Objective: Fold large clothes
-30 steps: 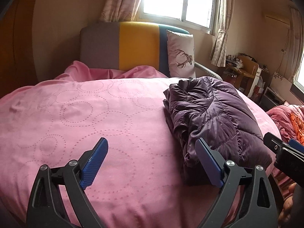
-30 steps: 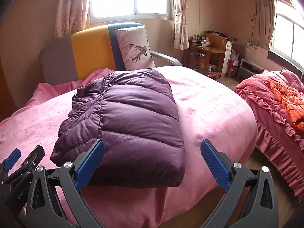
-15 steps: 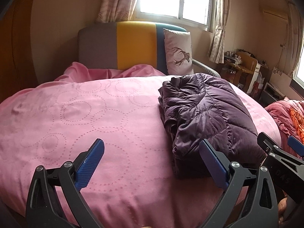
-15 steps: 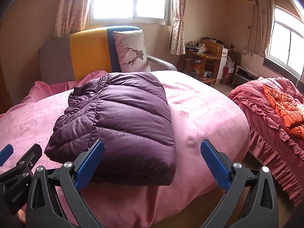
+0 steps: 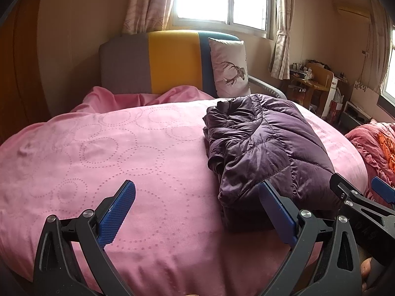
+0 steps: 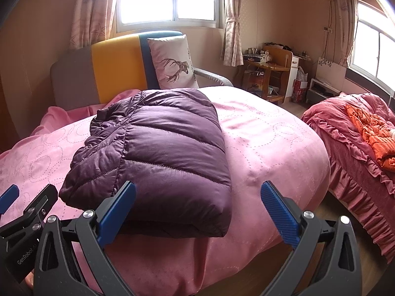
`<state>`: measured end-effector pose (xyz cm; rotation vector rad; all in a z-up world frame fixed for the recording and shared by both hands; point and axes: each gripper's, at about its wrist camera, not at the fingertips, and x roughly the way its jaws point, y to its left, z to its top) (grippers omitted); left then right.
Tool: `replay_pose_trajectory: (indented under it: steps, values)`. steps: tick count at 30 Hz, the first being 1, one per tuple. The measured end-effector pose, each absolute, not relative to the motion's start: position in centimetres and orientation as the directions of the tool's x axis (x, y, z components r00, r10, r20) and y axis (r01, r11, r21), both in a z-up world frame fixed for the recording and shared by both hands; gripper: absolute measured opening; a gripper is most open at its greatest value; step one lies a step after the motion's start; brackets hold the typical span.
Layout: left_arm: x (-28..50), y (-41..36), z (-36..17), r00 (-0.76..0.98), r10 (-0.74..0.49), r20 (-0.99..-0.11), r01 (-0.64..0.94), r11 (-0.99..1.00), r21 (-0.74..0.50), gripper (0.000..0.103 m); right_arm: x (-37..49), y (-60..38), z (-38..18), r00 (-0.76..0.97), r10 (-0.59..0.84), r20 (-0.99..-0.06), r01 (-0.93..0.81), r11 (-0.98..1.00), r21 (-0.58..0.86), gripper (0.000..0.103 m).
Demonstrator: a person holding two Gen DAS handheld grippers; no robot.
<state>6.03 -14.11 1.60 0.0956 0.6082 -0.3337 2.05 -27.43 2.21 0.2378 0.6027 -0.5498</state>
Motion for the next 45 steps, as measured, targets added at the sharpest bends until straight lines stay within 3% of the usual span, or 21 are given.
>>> replay_pose_trajectory:
  steps: [45]
  values:
    - [6.04, -13.78, 0.66, 0.763, -0.258, -0.593, 0.311, 0.95, -0.014, 0.099, 2.27, -26.92, 1.67, 0.687, -0.392, -0.612, 0.534, 0.843, 0.06, 0.101]
